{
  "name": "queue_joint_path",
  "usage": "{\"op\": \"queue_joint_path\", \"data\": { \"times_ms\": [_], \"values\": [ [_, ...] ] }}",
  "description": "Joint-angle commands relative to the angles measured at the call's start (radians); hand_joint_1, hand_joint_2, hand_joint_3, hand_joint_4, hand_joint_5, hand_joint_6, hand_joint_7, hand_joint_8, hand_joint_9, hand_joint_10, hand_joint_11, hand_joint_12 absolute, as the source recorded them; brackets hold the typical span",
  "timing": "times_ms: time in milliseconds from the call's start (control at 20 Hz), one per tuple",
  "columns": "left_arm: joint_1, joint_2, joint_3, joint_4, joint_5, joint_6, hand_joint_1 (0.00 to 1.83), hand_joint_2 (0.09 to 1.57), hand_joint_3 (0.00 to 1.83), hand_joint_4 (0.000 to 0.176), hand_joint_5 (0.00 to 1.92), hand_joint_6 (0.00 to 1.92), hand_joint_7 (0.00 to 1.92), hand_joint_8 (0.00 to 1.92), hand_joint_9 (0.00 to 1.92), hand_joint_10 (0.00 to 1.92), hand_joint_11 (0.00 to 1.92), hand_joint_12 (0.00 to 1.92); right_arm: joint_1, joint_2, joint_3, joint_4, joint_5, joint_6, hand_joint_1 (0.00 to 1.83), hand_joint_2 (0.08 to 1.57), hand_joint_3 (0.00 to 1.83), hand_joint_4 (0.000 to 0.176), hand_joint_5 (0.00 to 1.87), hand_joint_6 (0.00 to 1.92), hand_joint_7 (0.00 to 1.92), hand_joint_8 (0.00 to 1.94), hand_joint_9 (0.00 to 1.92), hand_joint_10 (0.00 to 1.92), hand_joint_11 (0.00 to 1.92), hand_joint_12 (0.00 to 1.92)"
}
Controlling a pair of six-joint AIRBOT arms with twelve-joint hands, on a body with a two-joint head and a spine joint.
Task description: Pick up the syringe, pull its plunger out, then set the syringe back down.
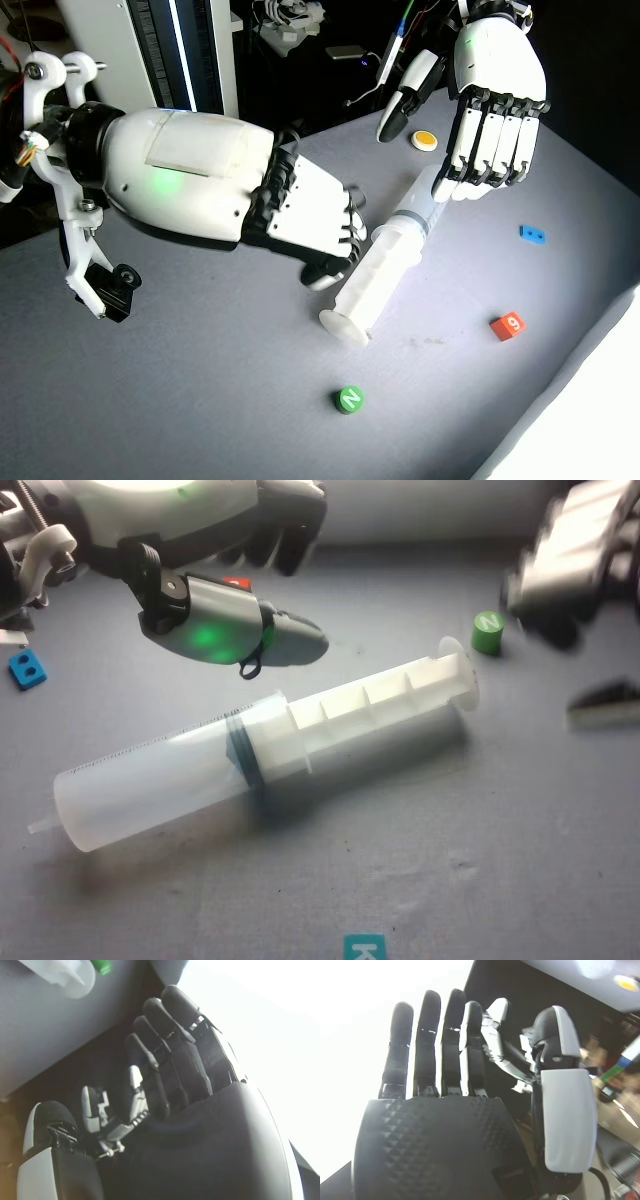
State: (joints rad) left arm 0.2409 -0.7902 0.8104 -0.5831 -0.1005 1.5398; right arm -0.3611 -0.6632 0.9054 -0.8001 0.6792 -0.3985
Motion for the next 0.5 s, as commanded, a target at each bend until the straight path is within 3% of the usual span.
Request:
{"op": "queue_joint_path", "data": {
  "times_ms": [0, 50, 100, 150, 200, 300, 450],
  "values": [
    [-0.018, 0.006, 0.003, 0.006, -0.092, 0.001, 0.36, 1.15, 0.00, 0.000, 0.83, 1.91, 0.93, 1.92, 0.96, 1.92, 1.12, 1.92, 0.018, 0.003, 0.005, -0.026, 0.130, 0.046, 0.52, 1.22, 0.01, 0.000, 0.85, 1.92, 0.93, 1.94, 0.96, 1.92, 1.04, 1.92],
    [-0.017, 0.008, 0.004, 0.009, -0.091, 0.001, 0.37, 1.18, 0.01, 0.000, 1.31, 1.92, 1.49, 1.92, 1.56, 1.92, 1.61, 1.92, 0.022, 0.004, 0.007, -0.064, 0.155, 0.054, 0.49, 1.29, 0.01, 0.000, 1.11, 1.92, 1.18, 1.94, 1.26, 1.92, 1.45, 1.92],
    [-0.017, 0.009, 0.004, 0.011, -0.091, 0.001, 0.37, 1.18, 0.01, 0.000, 1.31, 1.92, 1.49, 1.92, 1.56, 1.92, 1.61, 1.92, 0.022, 0.005, 0.008, -0.069, 0.158, 0.053, 0.49, 1.29, 0.01, 0.000, 1.11, 1.92, 1.18, 1.94, 1.26, 1.92, 1.45, 1.92],
    [-0.016, 0.011, 0.004, 0.011, -0.091, 0.001, 0.57, 1.24, 0.00, 0.005, 1.44, 1.92, 1.65, 1.92, 1.72, 1.92, 1.73, 1.92, 0.022, 0.005, 0.010, -0.069, 0.160, 0.050, 0.50, 1.37, 0.03, 0.000, 1.23, 1.92, 1.29, 1.94, 1.37, 1.92, 1.59, 1.92],
    [-0.016, 0.012, 0.005, 0.011, -0.091, 0.002, 0.98, 1.26, 0.00, 0.080, 1.45, 1.92, 1.60, 1.92, 1.65, 1.92, 1.70, 1.92, 0.021, 0.004, 0.013, -0.069, 0.163, 0.040, 0.70, 1.43, 0.02, 0.000, 1.27, 1.92, 1.35, 1.94, 1.45, 1.92, 1.63, 1.92],
    [-0.015, 0.012, 0.005, 0.011, -0.096, 0.007, 1.17, 1.24, 0.00, 0.085, 1.48, 1.92, 1.59, 1.92, 1.64, 1.92, 1.72, 1.92, 0.020, -0.004, 0.021, -0.070, 0.179, 0.037, 0.90, 1.42, 0.00, 0.000, 1.26, 1.92, 1.32, 1.94, 1.40, 1.92, 1.62, 1.92],
    [-0.014, 0.012, 0.007, 0.011, -0.096, 0.011, 1.17, 1.24, 0.00, 0.090, 1.50, 1.92, 1.57, 1.92, 1.64, 1.92, 1.72, 1.92, 0.021, -0.023, 0.023, -0.105, 0.191, 0.037, 0.98, 1.38, 0.00, 0.000, 1.25, 1.92, 1.31, 1.94, 1.38, 1.92, 1.58, 1.92]
  ]
}}
